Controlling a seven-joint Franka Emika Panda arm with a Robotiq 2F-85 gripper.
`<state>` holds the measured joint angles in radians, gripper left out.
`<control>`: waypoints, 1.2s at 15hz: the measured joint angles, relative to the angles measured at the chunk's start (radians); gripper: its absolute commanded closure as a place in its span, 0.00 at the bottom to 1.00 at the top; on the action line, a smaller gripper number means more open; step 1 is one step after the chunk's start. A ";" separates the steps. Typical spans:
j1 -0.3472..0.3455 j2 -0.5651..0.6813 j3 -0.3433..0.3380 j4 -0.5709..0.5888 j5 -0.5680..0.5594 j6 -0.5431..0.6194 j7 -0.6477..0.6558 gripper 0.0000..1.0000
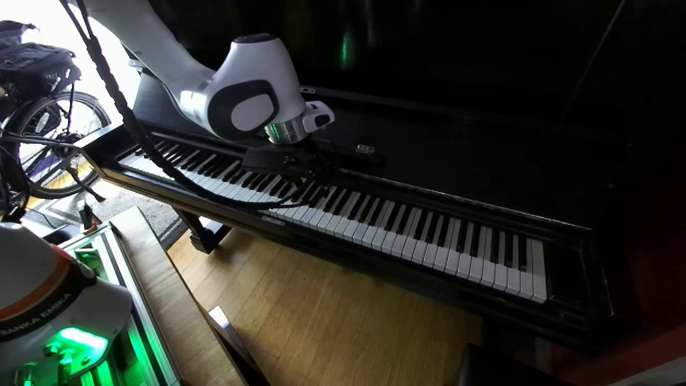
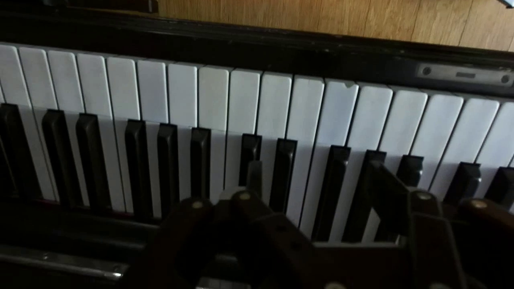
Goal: Push down on one piano key
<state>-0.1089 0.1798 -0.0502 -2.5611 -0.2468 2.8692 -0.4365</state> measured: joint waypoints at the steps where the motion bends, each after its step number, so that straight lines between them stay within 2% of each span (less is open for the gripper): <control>1: 0.004 -0.020 -0.003 -0.007 -0.015 0.000 0.007 0.00; 12: 0.018 -0.317 -0.007 -0.123 -0.166 -0.110 0.170 0.00; 18: 0.016 -0.478 0.007 -0.186 -0.175 -0.172 0.206 0.00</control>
<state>-0.0932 -0.2980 -0.0434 -2.7468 -0.4215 2.6973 -0.2302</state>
